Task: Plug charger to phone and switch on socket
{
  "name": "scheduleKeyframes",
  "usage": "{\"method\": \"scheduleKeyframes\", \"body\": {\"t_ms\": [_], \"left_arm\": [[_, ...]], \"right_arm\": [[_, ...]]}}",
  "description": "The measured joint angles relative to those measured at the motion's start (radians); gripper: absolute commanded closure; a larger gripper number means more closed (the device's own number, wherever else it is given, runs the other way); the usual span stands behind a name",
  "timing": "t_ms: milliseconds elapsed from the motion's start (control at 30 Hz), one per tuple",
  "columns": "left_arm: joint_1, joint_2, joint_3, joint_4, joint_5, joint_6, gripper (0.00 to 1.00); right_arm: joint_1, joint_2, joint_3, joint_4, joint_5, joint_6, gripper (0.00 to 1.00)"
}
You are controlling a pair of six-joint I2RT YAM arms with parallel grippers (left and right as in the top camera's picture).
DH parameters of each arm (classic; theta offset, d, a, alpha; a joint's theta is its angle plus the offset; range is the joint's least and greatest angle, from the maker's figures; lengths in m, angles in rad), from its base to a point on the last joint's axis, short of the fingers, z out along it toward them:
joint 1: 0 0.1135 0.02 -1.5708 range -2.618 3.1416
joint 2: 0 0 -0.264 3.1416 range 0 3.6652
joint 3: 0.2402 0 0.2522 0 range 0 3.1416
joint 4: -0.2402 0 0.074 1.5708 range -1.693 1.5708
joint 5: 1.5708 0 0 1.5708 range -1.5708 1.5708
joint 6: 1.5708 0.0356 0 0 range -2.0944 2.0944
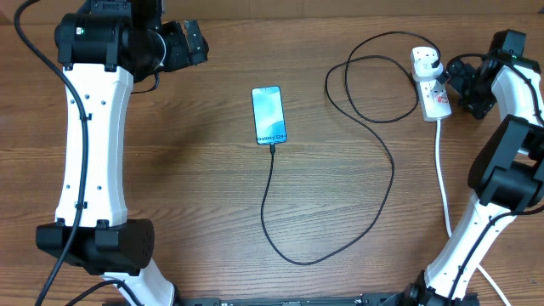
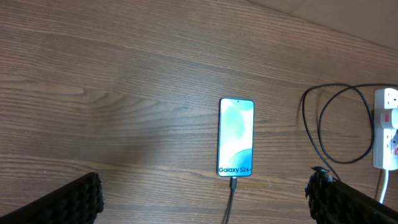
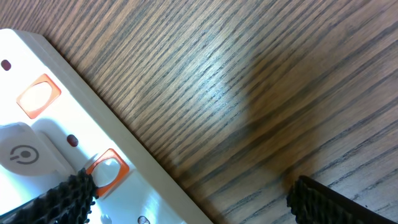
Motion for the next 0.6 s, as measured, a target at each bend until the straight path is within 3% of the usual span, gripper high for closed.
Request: {"method": "scheduleKeyframes", "body": {"t_ms": [333,600], "left_arm": [[0.0,0.0,0.0,0.0,0.0,0.0,0.0],[0.0,0.0,0.0,0.0,0.0,0.0,0.0]], "right_arm": [[-0.003,0.0,0.0,-0.004,-0.003,-0.006,0.0],[-0.039,0.013,0.042,-0.1,0.01,-0.003,0.0]]}}
